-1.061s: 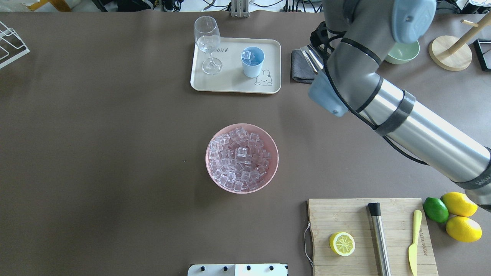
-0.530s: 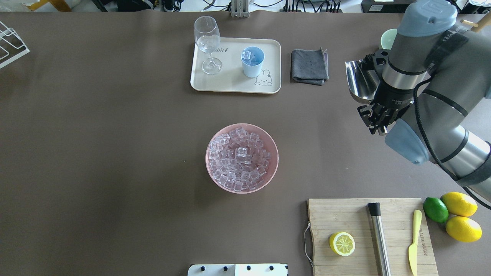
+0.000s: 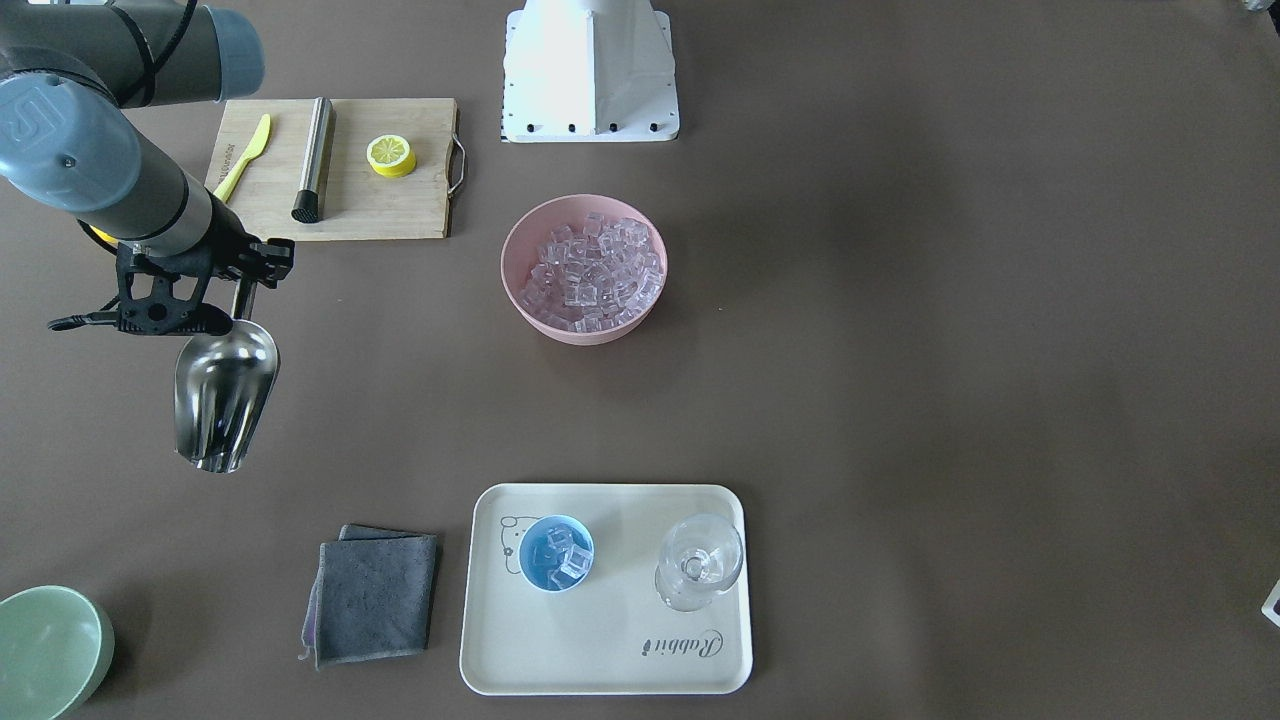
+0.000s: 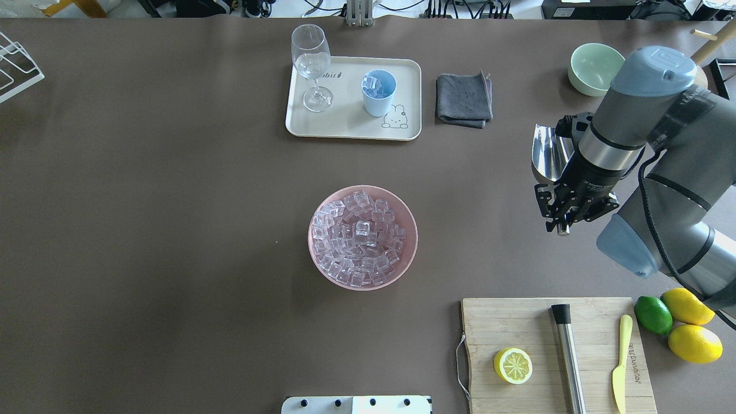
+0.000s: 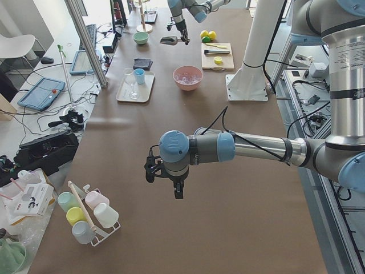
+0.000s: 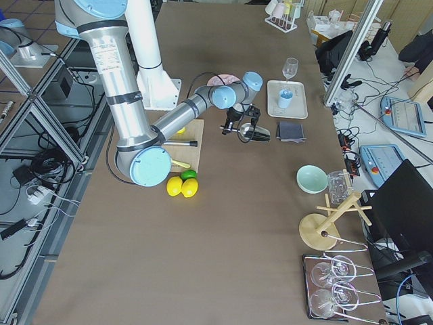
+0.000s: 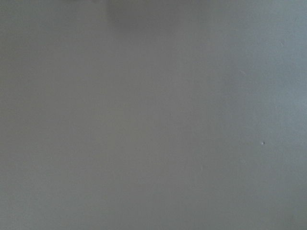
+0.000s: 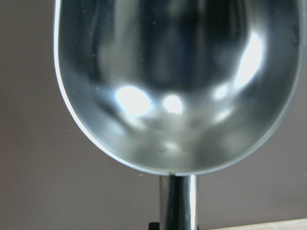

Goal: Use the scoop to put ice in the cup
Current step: 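Carry the scoop back and lower it beside the cutting board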

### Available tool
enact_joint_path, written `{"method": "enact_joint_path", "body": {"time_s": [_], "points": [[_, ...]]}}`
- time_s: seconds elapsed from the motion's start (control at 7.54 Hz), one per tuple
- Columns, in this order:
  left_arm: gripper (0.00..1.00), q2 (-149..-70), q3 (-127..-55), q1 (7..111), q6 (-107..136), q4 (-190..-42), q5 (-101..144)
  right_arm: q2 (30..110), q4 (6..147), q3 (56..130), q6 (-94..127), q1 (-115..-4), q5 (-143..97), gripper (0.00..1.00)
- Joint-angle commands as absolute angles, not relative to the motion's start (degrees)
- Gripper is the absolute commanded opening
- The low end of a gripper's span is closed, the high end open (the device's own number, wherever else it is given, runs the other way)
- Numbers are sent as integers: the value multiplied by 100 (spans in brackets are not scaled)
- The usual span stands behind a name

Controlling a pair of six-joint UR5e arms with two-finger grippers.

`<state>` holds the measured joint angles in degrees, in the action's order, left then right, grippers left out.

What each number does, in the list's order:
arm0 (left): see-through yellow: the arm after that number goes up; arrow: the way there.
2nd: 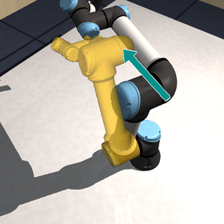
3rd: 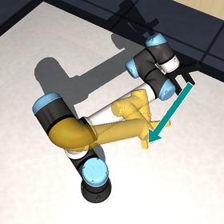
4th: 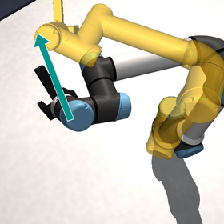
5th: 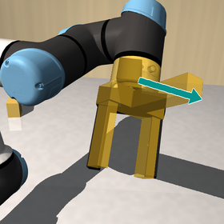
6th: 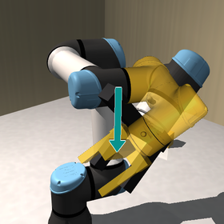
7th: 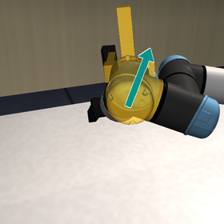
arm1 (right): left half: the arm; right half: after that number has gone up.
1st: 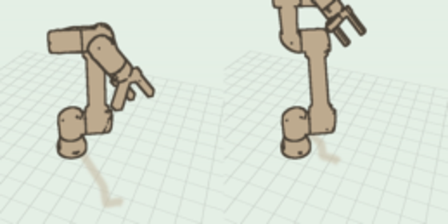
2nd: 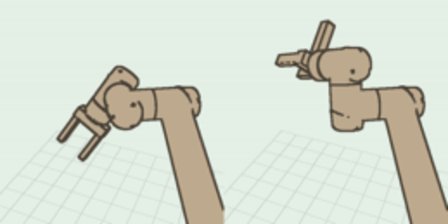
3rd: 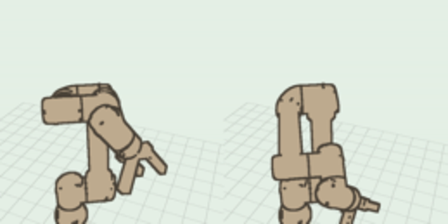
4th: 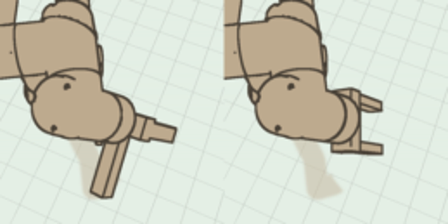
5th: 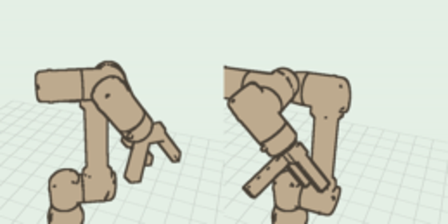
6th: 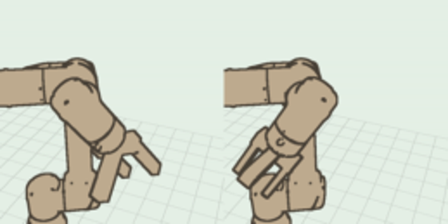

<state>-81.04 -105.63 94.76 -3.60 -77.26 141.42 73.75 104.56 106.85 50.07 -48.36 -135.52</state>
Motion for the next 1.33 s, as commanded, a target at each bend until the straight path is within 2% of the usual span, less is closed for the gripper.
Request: {"method": "enact_joint_path", "body": {"time_s": [0.0, 0.27, 1.19], "points": [[98, -8104, -10564, 9475, -360, -7726, 14142, 7567, 10318, 10617, 5229, -4423, -13702, 0], [98, -8104, -10556, 9475, -360, -7726, 14142, 7559, 10249, 10565, 5370, -4089, -13650, 0], [98, -8104, -10564, 9475, -360, -7726, 14142, 7787, 9555, 10240, 5379, -3938, -13456, 0]]}}
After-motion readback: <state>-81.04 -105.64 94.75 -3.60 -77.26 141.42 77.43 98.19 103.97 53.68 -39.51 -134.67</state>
